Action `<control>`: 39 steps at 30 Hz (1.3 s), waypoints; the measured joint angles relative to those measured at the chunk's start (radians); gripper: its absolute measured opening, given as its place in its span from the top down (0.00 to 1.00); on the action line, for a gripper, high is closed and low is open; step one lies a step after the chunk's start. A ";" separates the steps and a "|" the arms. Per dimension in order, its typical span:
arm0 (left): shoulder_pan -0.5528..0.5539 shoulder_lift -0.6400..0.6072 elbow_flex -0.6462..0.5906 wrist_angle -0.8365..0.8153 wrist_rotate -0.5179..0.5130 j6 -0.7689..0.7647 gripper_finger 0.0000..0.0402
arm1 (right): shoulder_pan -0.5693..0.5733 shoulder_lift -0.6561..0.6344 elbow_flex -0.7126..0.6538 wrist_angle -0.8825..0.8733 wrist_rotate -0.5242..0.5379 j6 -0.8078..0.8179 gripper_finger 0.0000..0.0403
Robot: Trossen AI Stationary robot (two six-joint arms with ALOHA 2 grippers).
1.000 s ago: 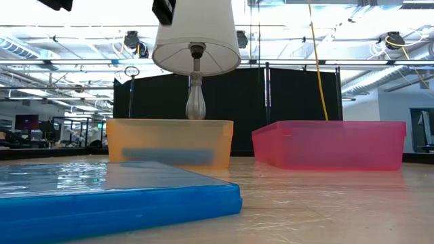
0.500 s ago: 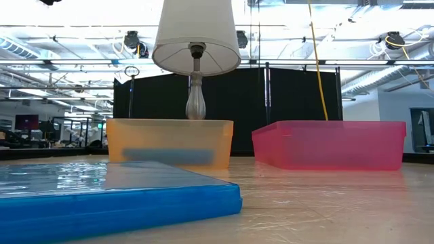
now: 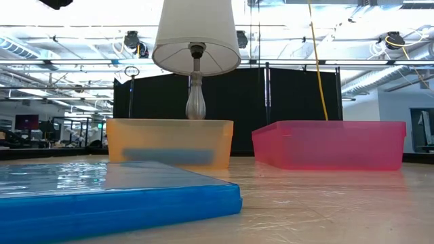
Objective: Pick & place jewel cases by type
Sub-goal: Put the black CD case into the red bin
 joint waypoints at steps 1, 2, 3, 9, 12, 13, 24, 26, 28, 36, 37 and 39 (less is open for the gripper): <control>0.003 0.000 0.000 0.001 0.001 0.001 0.94 | -0.007 0.010 -0.005 0.021 0.001 -0.005 0.54; 0.006 0.000 0.000 0.001 0.002 0.006 0.93 | -0.014 0.018 -0.009 0.035 0.001 -0.008 0.53; 0.006 0.000 0.000 -0.002 0.003 0.010 0.93 | -0.022 0.024 -0.010 0.047 0.001 -0.009 0.53; 0.000 0.000 0.000 -0.018 0.003 0.057 0.94 | -0.081 0.036 -0.009 0.103 -0.001 0.001 0.50; 0.000 0.000 0.000 -0.019 0.003 0.058 0.94 | -0.106 0.034 -0.009 0.126 -0.058 0.002 0.49; 0.002 0.000 0.000 -0.020 0.004 0.055 0.94 | -0.114 0.035 -0.009 0.124 -0.084 0.007 0.48; 0.033 0.000 0.000 -0.077 0.002 0.032 0.94 | -0.251 0.098 -0.008 0.120 -0.263 0.120 0.49; 0.037 0.000 0.000 -0.079 0.000 0.026 0.94 | -0.259 0.103 -0.008 0.121 -0.262 0.115 0.51; 0.037 0.000 0.000 -0.083 0.001 0.028 0.94 | -0.261 0.103 -0.008 0.124 -0.263 0.105 0.53; 0.037 0.000 0.000 -0.117 -0.004 0.032 0.93 | -0.257 0.104 -0.008 0.166 -0.270 0.057 0.78; 0.038 0.000 0.000 -0.117 -0.006 0.032 0.94 | -0.257 0.104 -0.008 0.166 -0.270 0.055 0.82; 0.038 0.000 0.000 -0.118 -0.007 0.026 0.94 | -0.257 0.104 -0.008 0.159 -0.278 0.049 0.89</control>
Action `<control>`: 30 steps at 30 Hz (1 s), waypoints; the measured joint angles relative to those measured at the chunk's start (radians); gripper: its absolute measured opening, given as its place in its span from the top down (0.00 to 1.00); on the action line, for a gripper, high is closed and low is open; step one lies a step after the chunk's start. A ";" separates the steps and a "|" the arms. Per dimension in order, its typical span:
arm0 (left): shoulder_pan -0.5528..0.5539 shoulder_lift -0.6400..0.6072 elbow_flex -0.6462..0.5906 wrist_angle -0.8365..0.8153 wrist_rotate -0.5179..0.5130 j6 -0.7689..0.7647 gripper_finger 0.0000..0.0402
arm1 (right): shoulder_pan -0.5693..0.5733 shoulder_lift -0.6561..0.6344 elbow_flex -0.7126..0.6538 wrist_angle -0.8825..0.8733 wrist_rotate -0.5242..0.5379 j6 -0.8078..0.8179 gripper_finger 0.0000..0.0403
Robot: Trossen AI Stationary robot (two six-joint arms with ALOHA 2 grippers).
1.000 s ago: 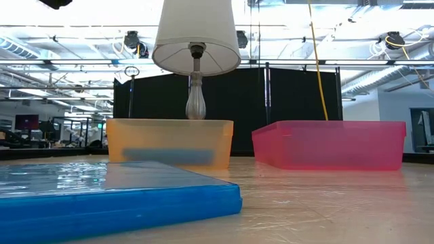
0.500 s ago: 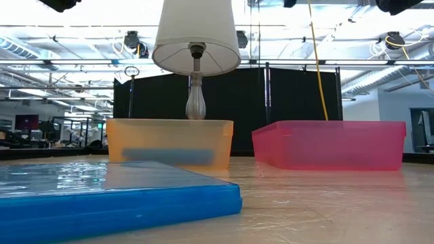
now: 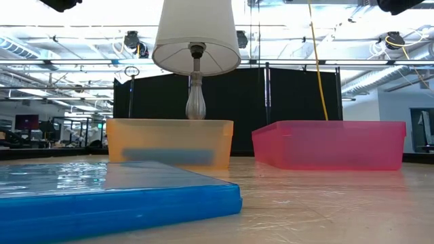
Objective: Pick & place jewel cases by type
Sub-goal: Put the black CD case into the red bin
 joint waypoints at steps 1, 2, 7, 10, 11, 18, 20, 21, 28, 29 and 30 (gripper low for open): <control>0.000 0.000 0.000 -0.001 0.001 -0.006 0.94 | 0.000 0.000 0.000 -0.006 -0.008 -0.002 0.93; 0.000 0.000 0.000 -0.001 0.001 -0.012 0.94 | 0.000 0.000 0.000 -0.010 -0.020 -0.005 0.95; -0.002 -0.001 0.000 -0.007 0.009 -0.008 0.88 | -0.001 -0.004 0.000 -0.012 -0.060 -0.013 0.94; -0.009 0.000 0.000 -0.019 0.007 0.057 0.76 | -0.001 -0.021 0.000 -0.019 -0.063 -0.004 0.91; -0.015 -0.004 0.000 -0.024 0.003 0.074 0.72 | -0.001 -0.026 0.001 -0.029 -0.065 -0.004 0.91; -0.079 -0.064 0.000 -0.145 -0.108 0.105 0.56 | 0.011 -0.028 0.001 -0.061 -0.061 -0.019 0.96; -0.108 -0.096 0.000 -0.228 -0.161 0.067 0.54 | 0.012 -0.035 0.001 -0.088 -0.057 -0.021 0.95; -0.123 -0.115 0.000 -0.289 -0.175 0.039 0.54 | 0.012 -0.046 0.001 -0.116 -0.056 -0.021 0.94; -0.239 -0.213 0.000 -0.718 -0.032 -0.221 0.53 | 0.016 -0.212 0.001 -0.416 0.048 0.016 0.96; -0.253 -0.213 0.000 -0.752 -0.009 -0.254 0.53 | 0.013 -0.244 0.004 -0.481 0.057 0.040 0.96; -0.269 -0.211 -0.004 -0.778 0.011 -0.276 0.53 | 0.012 -0.277 0.018 -0.559 0.063 0.065 0.96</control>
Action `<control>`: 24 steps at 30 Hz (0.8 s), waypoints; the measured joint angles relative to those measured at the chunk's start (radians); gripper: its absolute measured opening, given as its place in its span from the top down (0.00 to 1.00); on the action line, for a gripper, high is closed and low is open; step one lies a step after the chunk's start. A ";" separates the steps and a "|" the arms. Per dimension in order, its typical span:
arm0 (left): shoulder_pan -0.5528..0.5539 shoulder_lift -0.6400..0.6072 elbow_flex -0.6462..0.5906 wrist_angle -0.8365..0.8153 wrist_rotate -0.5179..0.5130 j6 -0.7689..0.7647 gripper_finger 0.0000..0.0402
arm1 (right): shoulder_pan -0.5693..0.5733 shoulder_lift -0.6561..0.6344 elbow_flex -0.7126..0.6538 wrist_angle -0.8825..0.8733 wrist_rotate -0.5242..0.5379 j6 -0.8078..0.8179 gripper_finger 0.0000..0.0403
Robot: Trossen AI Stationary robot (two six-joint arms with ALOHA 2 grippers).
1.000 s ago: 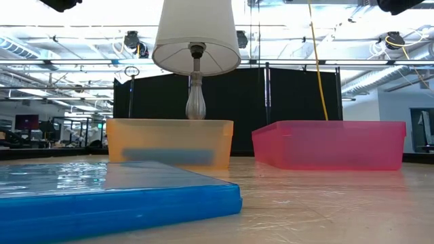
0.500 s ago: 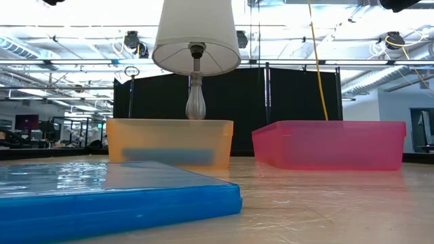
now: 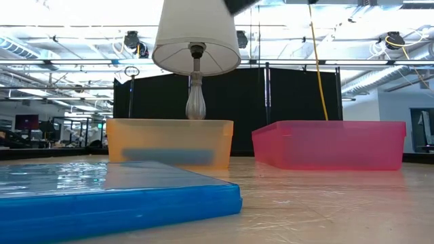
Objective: Pick & place jewel cases by type
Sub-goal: Put the black CD case into the red bin
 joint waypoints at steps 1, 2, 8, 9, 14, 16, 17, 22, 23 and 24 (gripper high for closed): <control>-0.016 0.004 -0.009 -0.014 0.021 -0.016 0.53 | 0.000 -0.033 0.022 -0.083 0.012 0.023 0.96; -0.032 0.014 -0.020 -0.011 0.033 -0.025 0.53 | -0.001 -0.060 0.050 -0.169 0.024 0.044 0.96; -0.088 0.064 -0.099 0.113 0.001 -0.013 0.53 | -0.010 -0.095 0.293 -0.679 0.119 0.181 0.96; -0.092 0.068 -0.113 0.136 0.004 -0.012 0.53 | -0.022 -0.083 0.352 -0.771 0.119 0.217 0.96; -0.103 0.069 -0.160 0.242 -0.002 0.005 0.52 | -0.107 0.018 0.609 -1.214 0.100 0.384 0.96; -0.103 0.069 -0.171 0.250 0.000 0.008 0.52 | -0.159 0.064 0.681 -1.330 0.024 0.400 0.96; -0.103 0.069 -0.173 0.251 0.001 0.008 0.52 | -0.190 0.079 0.706 -1.376 -0.032 0.404 0.96; -0.103 0.069 -0.176 0.259 0.001 -0.020 0.52 | -0.352 0.139 0.742 -1.461 -0.380 0.374 0.96; -0.103 0.069 -0.176 0.261 0.001 -0.025 0.52 | -0.381 0.149 0.742 -1.491 -0.407 0.365 0.96; -0.103 0.069 -0.176 0.261 0.000 -0.031 0.52 | -0.409 0.159 0.742 -1.525 -0.412 0.359 0.96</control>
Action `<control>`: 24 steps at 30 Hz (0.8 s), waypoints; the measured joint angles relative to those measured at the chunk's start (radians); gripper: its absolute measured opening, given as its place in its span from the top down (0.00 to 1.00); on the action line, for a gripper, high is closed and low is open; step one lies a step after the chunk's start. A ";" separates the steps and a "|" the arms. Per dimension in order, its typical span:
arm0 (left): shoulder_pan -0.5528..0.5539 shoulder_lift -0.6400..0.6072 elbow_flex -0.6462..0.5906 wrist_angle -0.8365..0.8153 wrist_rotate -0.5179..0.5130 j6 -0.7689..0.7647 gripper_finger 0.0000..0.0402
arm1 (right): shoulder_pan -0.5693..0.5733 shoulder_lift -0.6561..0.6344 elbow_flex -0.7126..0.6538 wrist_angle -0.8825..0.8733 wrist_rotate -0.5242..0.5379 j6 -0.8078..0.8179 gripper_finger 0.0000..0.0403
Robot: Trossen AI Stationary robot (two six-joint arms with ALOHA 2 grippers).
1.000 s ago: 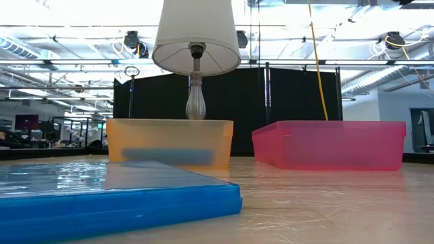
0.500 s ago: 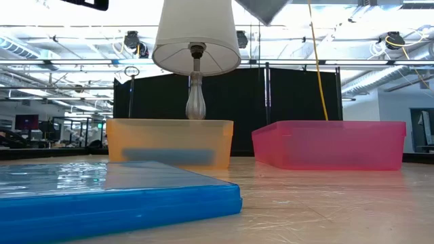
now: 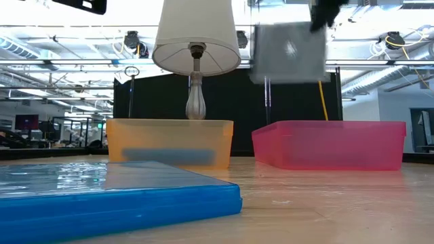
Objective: Pick & place jewel cases by type
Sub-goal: Put the black CD case into the red bin
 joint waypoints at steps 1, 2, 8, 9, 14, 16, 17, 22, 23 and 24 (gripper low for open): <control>-0.001 0.000 0.000 0.000 0.000 -0.001 0.52 | -0.029 0.012 0.000 -0.038 0.001 -0.002 0.96; -0.003 0.000 0.000 -0.001 0.000 -0.001 0.52 | -0.058 0.027 0.000 -0.087 0.002 -0.006 0.96; -0.019 0.000 0.000 -0.016 0.000 -0.007 0.52 | -0.185 0.117 -0.014 -0.150 -0.102 -0.120 0.96; -0.024 0.000 0.000 -0.018 0.000 -0.007 0.52 | -0.202 0.132 -0.018 -0.143 -0.138 -0.139 0.96; -0.037 0.000 0.000 -0.018 -0.001 -0.015 0.52 | -0.262 0.215 -0.059 -0.152 -0.215 -0.189 0.96; -0.044 0.000 0.000 -0.018 -0.001 -0.030 0.52 | -0.281 0.232 -0.095 -0.149 -0.268 -0.204 0.96; -0.046 0.000 0.000 -0.018 -0.002 -0.035 0.52 | -0.289 0.240 -0.117 -0.144 -0.292 -0.207 0.96; -0.063 0.000 0.000 -0.018 -0.003 -0.049 0.52 | -0.334 0.252 -0.230 -0.042 -0.433 -0.198 0.96; -0.065 0.000 0.000 -0.018 -0.003 -0.049 0.52 | -0.340 0.252 -0.250 -0.014 -0.449 -0.191 0.96; -0.067 0.000 0.000 -0.018 -0.003 -0.049 0.52 | -0.345 0.252 -0.267 0.005 -0.455 -0.187 0.96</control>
